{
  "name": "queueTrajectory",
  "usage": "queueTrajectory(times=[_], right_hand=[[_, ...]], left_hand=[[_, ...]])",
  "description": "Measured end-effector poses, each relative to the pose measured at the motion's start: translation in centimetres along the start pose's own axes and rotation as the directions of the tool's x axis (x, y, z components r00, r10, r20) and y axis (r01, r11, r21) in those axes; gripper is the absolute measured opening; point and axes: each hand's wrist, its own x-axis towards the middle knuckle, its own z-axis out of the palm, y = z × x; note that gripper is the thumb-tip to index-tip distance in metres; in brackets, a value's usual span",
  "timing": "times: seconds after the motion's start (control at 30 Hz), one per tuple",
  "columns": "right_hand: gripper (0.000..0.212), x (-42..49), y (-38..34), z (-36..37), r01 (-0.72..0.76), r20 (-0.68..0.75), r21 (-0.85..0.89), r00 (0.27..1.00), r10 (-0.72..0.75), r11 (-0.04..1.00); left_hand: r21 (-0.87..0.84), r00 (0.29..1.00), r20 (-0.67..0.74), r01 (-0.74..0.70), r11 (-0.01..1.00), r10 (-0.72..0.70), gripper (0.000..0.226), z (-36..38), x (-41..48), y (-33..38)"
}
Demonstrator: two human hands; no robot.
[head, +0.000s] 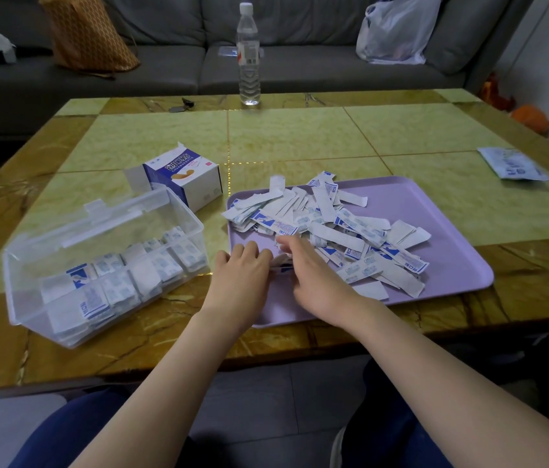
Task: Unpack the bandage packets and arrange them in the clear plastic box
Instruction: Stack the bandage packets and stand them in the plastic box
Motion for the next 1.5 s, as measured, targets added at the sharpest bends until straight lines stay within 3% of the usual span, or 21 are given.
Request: queueTrajectory(times=[0.07, 0.13, 0.2, 0.27, 0.33, 0.43, 0.53, 0.6, 0.73, 0.83, 1.07, 1.17, 1.3, 1.4, 1.5], right_hand=[[0.069, 0.0, -0.4, 0.1, 0.046, -0.043, 0.034, 0.998, -0.044, 0.998], [0.068, 0.0, -0.8, -0.1, 0.114, -0.188, 0.062, 0.977, -0.100, 0.992], [0.066, 0.0, -0.9, -0.1, 0.169, -0.253, -0.048, 0.951, -0.176, 0.984], [0.066, -0.2, -0.8, 0.3, 0.135, -0.165, -0.246, 0.970, -0.179, 0.960], [0.066, -0.3, -0.4, 0.6, 0.049, -0.054, -0.386, 0.996, -0.076, 0.921], [0.066, -0.2, -0.5, 0.6, 0.028, -0.018, -0.329, 0.999, -0.036, 0.944], [0.060, 0.0, -0.8, 0.6, 0.074, -0.087, -0.202, 0.992, -0.093, 0.977], [0.058, 0.0, -0.9, 0.5, 0.047, -0.123, -0.241, 0.989, -0.078, 0.969], [0.059, 0.0, -0.2, 0.3, -0.078, -0.052, -0.446, 0.997, 0.061, 0.892], [0.062, -0.2, -0.4, 0.2, -0.042, -0.071, -0.355, 0.997, 0.018, 0.934], [0.067, 0.1, -0.6, 1.5, 0.059, -0.073, -0.021, 0.996, -0.060, 0.998], [0.049, 0.3, -0.2, 1.5, 0.052, -0.140, -0.058, 0.988, -0.059, 0.997], [0.036, 0.6, 0.3, 1.2, -0.036, -0.220, -0.100, 0.975, 0.014, 0.994], [0.035, 1.0, 0.2, 1.1, -0.042, -0.259, -0.006, 0.965, 0.039, 0.999], [0.036, 1.1, 0.5, 1.0, -0.065, -0.213, -0.027, 0.975, 0.058, 0.997]], left_hand=[[0.009, 1.000, -0.009, -0.005, 1.000, 0.005, 0.022, -0.1, 0.0, 0.1], [0.004, 0.999, -0.030, -0.012, 1.000, 0.012, 0.020, -0.4, 0.0, 0.2], [-0.006, 0.999, -0.037, -0.012, 1.000, 0.012, 0.019, -0.5, -0.1, 0.2], [-0.001, 0.999, -0.029, -0.015, 1.000, 0.015, 0.021, -0.4, -0.1, 0.2], [0.003, 1.000, -0.021, -0.003, 1.000, 0.003, 0.020, -0.3, -0.1, 0.1], [-0.022, 0.999, -0.005, -0.049, 0.999, 0.049, 0.020, 0.0, 0.0, -0.2], [-0.194, 0.995, 0.004, -0.096, 0.976, 0.099, 0.021, -0.2, 0.1, -0.1], [-0.269, 0.998, -0.034, -0.069, 0.961, 0.062, 0.018, -0.6, 0.2, -0.1], [-0.138, 0.998, -0.054, -0.043, 0.990, 0.036, 0.020, 0.1, -0.1, -0.5], [-0.098, 0.997, -0.030, -0.069, 0.993, 0.066, 0.025, 0.7, -0.2, -0.5], [-0.317, 0.987, -0.057, -0.162, 0.934, 0.152, 0.046, 1.2, -0.2, -0.2], [-0.312, 0.993, -0.038, -0.122, 0.942, 0.115, 0.044, 0.7, -0.3, 0.0], [-0.185, 0.996, -0.078, 0.026, 0.982, -0.041, 0.018, -0.1, -0.3, -0.5], [-0.240, 0.980, -0.170, 0.064, 0.969, -0.107, 0.009, -0.2, -0.1, -0.7], [-0.203, 0.988, -0.124, 0.069, 0.977, -0.095, 0.012, -0.1, -0.3, -0.8]])
